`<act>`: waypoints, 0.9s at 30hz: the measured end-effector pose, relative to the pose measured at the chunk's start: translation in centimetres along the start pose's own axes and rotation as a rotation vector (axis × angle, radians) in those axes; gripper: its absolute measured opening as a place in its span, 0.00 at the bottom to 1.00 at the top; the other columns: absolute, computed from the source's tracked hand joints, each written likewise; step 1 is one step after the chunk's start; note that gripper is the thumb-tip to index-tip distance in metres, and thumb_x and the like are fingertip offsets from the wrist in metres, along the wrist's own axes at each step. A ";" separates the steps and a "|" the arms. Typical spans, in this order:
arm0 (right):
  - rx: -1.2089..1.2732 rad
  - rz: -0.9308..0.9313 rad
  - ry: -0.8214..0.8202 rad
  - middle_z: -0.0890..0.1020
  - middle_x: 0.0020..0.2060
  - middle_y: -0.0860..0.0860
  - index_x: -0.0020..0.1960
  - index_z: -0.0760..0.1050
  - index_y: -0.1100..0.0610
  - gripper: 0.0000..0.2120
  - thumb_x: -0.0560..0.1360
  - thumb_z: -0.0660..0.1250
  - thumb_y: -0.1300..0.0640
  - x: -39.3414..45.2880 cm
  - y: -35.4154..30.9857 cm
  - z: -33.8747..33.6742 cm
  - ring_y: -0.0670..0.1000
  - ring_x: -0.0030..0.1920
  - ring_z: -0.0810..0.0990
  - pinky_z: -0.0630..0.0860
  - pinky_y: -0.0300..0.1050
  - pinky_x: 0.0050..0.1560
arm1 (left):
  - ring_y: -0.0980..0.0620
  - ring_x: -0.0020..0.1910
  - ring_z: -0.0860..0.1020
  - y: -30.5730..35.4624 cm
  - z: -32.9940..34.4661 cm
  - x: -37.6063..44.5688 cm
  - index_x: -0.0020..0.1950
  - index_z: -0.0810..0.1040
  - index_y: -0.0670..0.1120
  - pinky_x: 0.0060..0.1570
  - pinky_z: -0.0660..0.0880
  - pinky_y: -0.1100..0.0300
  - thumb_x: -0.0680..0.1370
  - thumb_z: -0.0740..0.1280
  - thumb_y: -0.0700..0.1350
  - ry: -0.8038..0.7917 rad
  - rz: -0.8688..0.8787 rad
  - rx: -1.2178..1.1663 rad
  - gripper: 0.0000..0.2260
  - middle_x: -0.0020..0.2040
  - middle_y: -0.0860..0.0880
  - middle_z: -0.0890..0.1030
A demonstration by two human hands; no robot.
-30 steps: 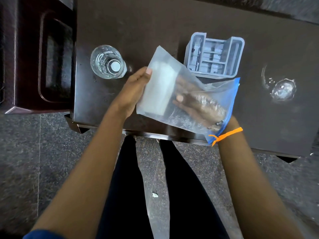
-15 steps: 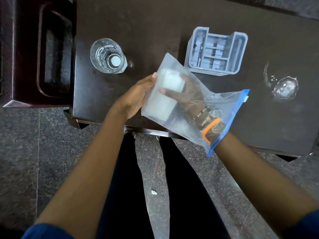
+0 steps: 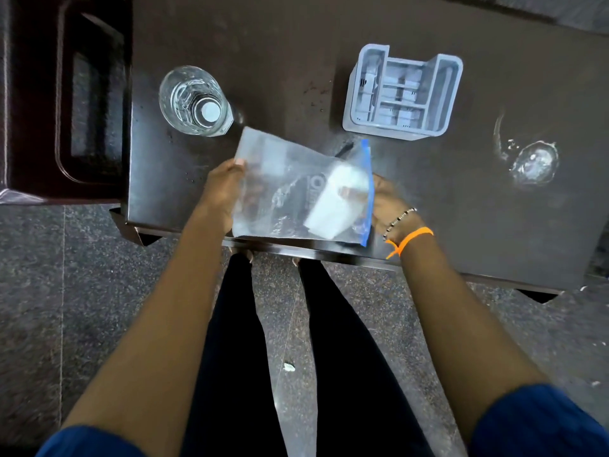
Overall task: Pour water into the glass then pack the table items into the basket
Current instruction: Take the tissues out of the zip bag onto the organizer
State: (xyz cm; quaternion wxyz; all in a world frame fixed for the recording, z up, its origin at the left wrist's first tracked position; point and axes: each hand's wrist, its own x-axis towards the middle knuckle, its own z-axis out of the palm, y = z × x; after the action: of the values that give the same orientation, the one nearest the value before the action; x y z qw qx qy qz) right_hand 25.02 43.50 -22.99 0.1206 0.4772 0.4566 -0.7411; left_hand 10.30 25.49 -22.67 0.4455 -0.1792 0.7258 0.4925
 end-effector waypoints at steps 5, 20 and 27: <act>-0.036 -0.125 0.344 0.82 0.40 0.51 0.47 0.74 0.57 0.13 0.68 0.69 0.71 -1.1 -0.6 -3.9 0.52 0.43 0.77 0.75 0.53 0.56 | 0.50 0.36 0.76 -1.5 0.7 0.6 0.41 0.76 0.50 0.38 0.74 0.55 0.81 0.56 0.43 0.161 -0.014 -0.004 0.13 0.40 0.47 0.77; 0.203 -0.369 0.147 0.83 0.41 0.49 0.49 0.74 0.57 0.14 0.69 0.66 0.73 -5.5 -7.6 -4.1 0.46 0.39 0.82 0.81 0.42 0.43 | 0.34 0.52 0.79 -2.1 1.9 1.9 0.51 0.77 0.37 0.47 0.75 0.49 0.79 0.60 0.44 0.336 0.149 0.432 0.12 0.52 0.31 0.80; 0.183 -0.129 0.137 0.85 0.31 0.46 0.41 0.78 0.57 0.07 0.69 0.70 0.68 -4.3 -6.1 -2.9 0.48 0.35 0.82 0.81 0.46 0.44 | 0.42 0.65 0.68 0.8 5.4 -2.2 0.66 0.71 0.44 0.68 0.60 0.53 0.76 0.65 0.45 0.484 0.411 0.612 0.19 0.66 0.43 0.71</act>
State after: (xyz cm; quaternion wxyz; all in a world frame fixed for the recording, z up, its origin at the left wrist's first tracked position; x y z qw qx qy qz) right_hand 25.20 48.02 -16.44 -0.0028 0.5053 0.4240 -0.7516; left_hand 13.48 30.19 -21.06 0.1879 -0.0011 0.9422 0.2773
